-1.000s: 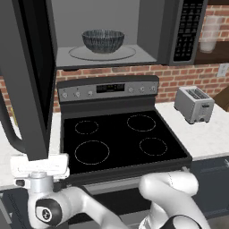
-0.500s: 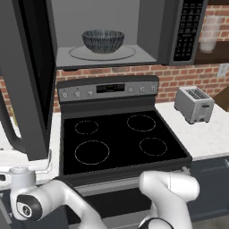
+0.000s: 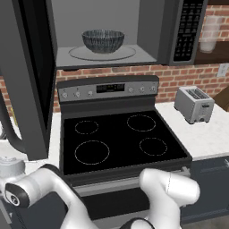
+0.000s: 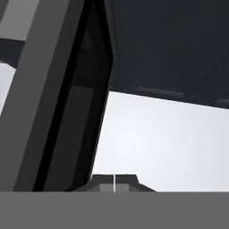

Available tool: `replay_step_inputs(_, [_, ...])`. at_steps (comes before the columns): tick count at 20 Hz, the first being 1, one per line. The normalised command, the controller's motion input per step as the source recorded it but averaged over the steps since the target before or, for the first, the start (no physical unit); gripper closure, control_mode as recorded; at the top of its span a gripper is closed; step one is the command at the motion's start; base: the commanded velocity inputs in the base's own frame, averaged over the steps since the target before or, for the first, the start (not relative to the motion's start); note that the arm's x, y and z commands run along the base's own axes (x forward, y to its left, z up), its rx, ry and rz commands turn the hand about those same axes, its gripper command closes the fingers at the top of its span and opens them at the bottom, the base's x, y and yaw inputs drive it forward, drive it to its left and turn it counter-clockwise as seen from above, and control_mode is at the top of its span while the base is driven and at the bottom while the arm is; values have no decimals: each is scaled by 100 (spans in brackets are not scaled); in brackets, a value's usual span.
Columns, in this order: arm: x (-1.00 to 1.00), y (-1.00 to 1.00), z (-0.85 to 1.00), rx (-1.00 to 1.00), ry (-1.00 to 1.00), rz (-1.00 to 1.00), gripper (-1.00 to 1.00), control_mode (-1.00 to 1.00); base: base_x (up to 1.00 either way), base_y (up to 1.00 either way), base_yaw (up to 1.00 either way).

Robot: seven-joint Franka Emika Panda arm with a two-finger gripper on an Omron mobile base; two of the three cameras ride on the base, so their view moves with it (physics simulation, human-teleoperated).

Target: Open the microwave, place the bowl with waffle inside the microwave, then close the microwave door and turn it on.

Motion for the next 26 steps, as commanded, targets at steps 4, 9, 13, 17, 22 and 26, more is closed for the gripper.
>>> replay_step_inputs(4, [-6,0,53,0,-2,-6,100,-100,0,0,0])
replay_step_inputs(9, [-10,-8,55,4,0,-5,100,-100,0,0,0])
replay_step_inputs(13, [-13,-33,58,10,7,0,100,-100,0,0,0])
replay_step_inputs(17, [-28,-67,61,17,6,1,100,-100,0,0,0])
replay_step_inputs(22, [-37,-99,54,31,0,7,100,-100,0,0,0])
replay_step_inputs(26, [-36,-100,45,37,0,7,100,-100,0,0,0])
